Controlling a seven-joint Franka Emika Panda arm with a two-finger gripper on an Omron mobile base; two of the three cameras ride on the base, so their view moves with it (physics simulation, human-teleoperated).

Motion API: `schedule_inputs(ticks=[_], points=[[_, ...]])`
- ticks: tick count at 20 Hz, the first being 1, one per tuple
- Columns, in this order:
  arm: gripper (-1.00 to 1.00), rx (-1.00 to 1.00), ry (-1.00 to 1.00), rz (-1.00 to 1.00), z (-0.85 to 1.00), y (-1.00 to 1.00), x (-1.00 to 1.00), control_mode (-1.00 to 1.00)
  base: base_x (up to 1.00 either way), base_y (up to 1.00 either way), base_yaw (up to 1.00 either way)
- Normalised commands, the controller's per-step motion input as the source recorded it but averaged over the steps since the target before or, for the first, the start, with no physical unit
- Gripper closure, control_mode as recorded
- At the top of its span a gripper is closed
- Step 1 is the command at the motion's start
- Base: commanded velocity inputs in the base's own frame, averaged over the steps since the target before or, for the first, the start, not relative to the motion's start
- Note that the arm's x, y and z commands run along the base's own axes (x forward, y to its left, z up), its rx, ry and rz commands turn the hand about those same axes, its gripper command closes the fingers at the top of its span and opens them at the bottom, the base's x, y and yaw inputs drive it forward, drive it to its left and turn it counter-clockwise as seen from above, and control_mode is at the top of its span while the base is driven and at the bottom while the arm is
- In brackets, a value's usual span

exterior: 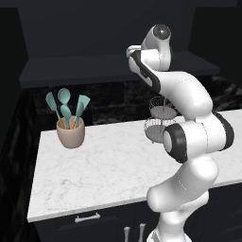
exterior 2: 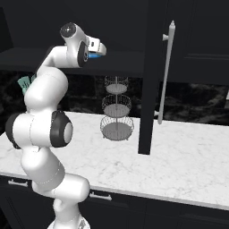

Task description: Gather all objects into one cabinet and sort the glasses and bowls to opposite sides.

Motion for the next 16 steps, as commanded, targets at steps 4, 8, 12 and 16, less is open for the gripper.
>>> schedule_inputs(ticks=[4, 8, 12, 16], points=[[1.00, 0.00, 0.00, 0.00, -0.01, 0.00, 0.03, -1.00, 0.00, 0.00, 0.00], [1.00, 0.00, 0.00, 0.00, 0.00, 0.00, 0.01, -1.00, 0.00, 0.00, 0.00], [1.00, 0.00, 0.00, 0.00, 0.00, 0.00, 0.00, -1.00, 0.00, 0.00, 0.00], [1.00, 0.00, 0.00, 0.00, 0.00, 0.00, 0.00, -1.00, 0.00, 0.00, 0.00]])
